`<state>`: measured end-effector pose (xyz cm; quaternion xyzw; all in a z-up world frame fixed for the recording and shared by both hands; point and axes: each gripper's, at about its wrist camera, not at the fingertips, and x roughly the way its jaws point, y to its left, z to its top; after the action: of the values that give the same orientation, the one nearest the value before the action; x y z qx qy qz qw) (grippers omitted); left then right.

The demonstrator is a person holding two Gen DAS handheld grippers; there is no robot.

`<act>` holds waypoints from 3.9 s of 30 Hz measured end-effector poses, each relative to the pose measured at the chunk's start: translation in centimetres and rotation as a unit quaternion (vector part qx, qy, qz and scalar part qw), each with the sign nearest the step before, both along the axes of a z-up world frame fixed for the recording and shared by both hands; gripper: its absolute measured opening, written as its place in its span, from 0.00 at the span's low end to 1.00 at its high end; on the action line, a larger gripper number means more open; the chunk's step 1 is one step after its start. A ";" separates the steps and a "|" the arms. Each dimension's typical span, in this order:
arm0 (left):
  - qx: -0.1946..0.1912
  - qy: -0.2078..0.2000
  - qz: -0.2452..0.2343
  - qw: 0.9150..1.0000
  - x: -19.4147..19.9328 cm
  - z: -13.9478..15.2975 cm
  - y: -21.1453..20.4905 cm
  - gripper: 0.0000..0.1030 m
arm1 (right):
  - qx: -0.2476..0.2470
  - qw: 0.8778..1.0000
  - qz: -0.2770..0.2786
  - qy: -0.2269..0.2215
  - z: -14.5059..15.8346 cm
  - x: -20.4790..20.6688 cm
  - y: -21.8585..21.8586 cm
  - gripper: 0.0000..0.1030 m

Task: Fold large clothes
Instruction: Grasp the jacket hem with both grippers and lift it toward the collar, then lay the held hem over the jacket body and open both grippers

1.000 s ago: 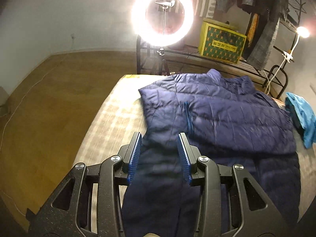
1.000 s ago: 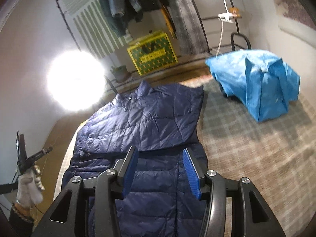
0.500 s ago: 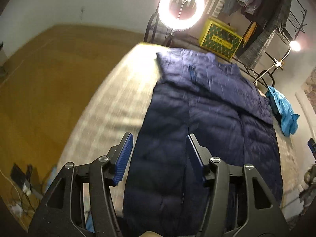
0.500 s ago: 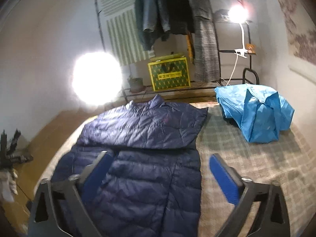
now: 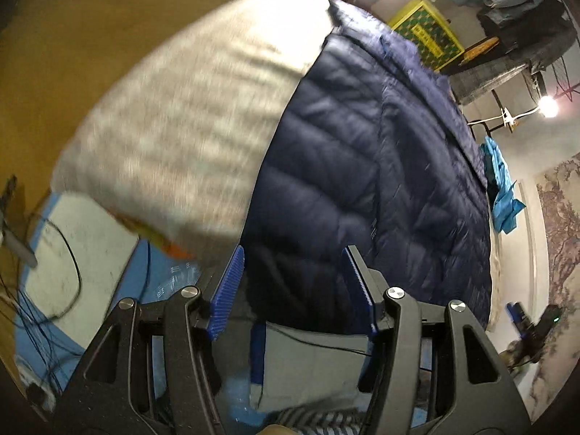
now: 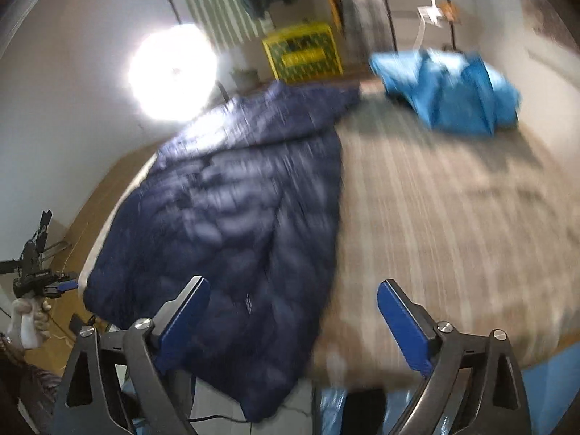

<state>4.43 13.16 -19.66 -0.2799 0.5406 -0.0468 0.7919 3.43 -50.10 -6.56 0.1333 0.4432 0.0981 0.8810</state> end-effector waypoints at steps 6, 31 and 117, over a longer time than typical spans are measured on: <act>-0.052 0.019 0.004 0.998 -1.3 -2.9 0.4 0.56 | 0.063 0.996 -0.006 0.055 -4.1 -2.5 -1.4 0.89; -0.138 0.021 0.025 0.990 -0.6 -5.3 0.8 0.57 | 0.164 0.975 0.061 0.136 -9.0 -2.3 2.0 0.58; -0.044 -0.130 -0.001 0.991 43.8 2.5 -8.7 0.65 | 0.071 0.997 0.001 0.035 -4.5 42.1 -0.1 0.27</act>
<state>48.22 4.43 -17.19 -0.3050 0.4308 -0.1073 0.8426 45.57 -50.16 -11.08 0.1987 0.4661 0.1256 0.8529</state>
